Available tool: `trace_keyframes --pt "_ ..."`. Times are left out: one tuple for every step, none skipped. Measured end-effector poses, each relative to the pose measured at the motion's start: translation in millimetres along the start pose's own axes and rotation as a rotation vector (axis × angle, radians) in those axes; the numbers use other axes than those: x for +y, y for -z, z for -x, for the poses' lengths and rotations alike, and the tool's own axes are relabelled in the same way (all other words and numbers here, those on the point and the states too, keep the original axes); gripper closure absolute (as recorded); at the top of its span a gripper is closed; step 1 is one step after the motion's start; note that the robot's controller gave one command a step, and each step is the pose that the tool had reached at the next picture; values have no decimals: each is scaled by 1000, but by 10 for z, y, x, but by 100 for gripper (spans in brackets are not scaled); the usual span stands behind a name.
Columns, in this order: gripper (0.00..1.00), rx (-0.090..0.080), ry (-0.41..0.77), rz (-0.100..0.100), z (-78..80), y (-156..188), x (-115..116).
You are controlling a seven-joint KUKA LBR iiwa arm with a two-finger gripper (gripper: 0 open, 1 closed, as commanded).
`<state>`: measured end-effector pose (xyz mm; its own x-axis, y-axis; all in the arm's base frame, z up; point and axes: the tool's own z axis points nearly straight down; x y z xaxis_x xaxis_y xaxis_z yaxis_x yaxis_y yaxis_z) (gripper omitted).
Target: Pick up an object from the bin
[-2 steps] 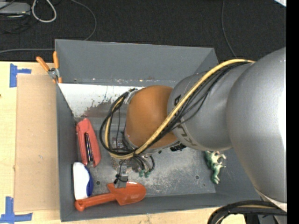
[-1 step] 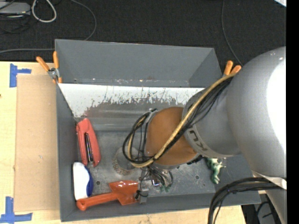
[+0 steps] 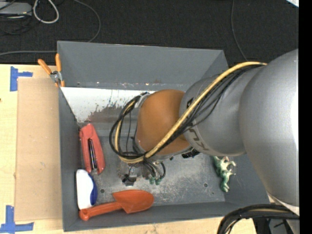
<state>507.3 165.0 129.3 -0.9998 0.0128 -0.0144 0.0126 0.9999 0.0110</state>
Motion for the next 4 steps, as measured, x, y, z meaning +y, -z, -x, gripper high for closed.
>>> trace_keyframes --pt "0 0 -1 0 1 0 -2" --pt "0 0 -2 0 1 0 -4" --pt "0 0 -3 0 2 0 -5" --pt "0 0 -4 0 2 0 -6"
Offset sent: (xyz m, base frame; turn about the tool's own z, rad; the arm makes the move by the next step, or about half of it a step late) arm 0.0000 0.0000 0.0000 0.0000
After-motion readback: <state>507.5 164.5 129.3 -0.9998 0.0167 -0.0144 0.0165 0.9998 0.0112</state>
